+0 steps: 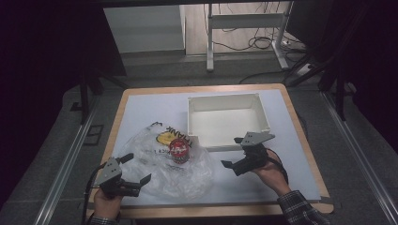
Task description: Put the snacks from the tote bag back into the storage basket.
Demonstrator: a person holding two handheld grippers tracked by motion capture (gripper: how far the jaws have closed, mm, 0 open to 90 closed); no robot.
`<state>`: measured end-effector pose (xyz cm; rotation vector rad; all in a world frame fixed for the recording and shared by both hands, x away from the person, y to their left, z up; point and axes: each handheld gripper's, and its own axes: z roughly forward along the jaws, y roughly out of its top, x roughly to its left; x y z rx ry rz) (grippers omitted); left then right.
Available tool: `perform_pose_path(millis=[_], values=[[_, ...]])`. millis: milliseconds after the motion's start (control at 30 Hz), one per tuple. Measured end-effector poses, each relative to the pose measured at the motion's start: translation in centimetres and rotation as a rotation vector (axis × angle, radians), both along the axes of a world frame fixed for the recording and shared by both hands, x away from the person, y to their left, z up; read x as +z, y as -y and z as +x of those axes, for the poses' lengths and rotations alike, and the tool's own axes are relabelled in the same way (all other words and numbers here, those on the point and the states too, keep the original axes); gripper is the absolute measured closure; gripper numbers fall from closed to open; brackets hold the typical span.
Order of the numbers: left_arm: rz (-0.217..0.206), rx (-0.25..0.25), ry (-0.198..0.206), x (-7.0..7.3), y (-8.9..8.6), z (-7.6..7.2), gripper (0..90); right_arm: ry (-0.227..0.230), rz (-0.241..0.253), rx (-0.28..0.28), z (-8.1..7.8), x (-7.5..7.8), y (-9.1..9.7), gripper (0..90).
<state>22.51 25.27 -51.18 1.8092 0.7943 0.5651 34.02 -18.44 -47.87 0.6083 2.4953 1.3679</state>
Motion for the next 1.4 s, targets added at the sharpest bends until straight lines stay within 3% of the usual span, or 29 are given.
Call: perform_pose_path(millis=[967,1400], values=[[0.026,0.015,0.001,-0.1,0.1,0.0,0.6,-0.052,-0.045,0.083,1.7,-0.5,-4.2,0.0],[0.027,0.017,0.003,-0.1,0.1,0.0,0.6,-0.069,-0.037,0.111,2.0,-0.7,-5.4,0.0]])
